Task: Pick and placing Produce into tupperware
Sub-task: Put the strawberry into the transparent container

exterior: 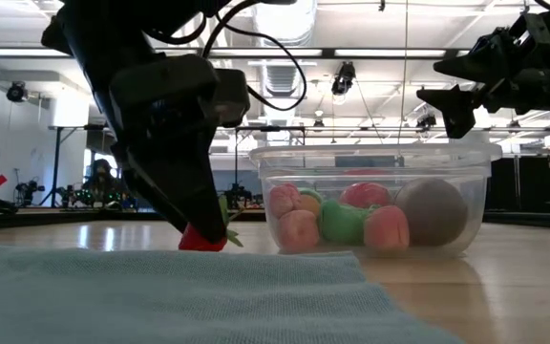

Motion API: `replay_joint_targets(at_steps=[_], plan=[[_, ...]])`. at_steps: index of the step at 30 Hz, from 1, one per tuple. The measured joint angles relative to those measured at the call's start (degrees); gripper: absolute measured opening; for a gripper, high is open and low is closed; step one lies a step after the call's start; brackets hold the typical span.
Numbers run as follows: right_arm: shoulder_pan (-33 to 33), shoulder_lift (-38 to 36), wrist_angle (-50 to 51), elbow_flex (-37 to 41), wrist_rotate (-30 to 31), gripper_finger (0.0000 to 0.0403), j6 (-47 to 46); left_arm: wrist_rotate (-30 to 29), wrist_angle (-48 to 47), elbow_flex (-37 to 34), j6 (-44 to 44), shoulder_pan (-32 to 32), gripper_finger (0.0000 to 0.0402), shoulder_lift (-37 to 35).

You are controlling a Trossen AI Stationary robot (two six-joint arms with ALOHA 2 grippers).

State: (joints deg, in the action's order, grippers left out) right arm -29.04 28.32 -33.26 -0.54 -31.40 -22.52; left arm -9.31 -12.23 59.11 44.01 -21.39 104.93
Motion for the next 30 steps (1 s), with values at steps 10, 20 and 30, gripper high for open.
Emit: replay_joint_targets(at_steps=[10, 20, 30], plan=[[0.01, 0.0, 0.0, 0.0, 0.0, 0.0233, 0.0, -1.69, -0.48, 0.11, -4.31, -0.11, 0.0184, 0.2], [0.02, 0.0, 0.0, 0.0, 0.0, 0.0233, 0.0, -1.48, -0.2, 0.24, -4.33, -0.11, 0.0124, 0.25], [0.01, 0.0, 0.0, 0.0, 0.0, 0.0233, 0.0, -2.91, -5.53, 1.11, -4.44, -0.09, 0.0131, -6.79]])
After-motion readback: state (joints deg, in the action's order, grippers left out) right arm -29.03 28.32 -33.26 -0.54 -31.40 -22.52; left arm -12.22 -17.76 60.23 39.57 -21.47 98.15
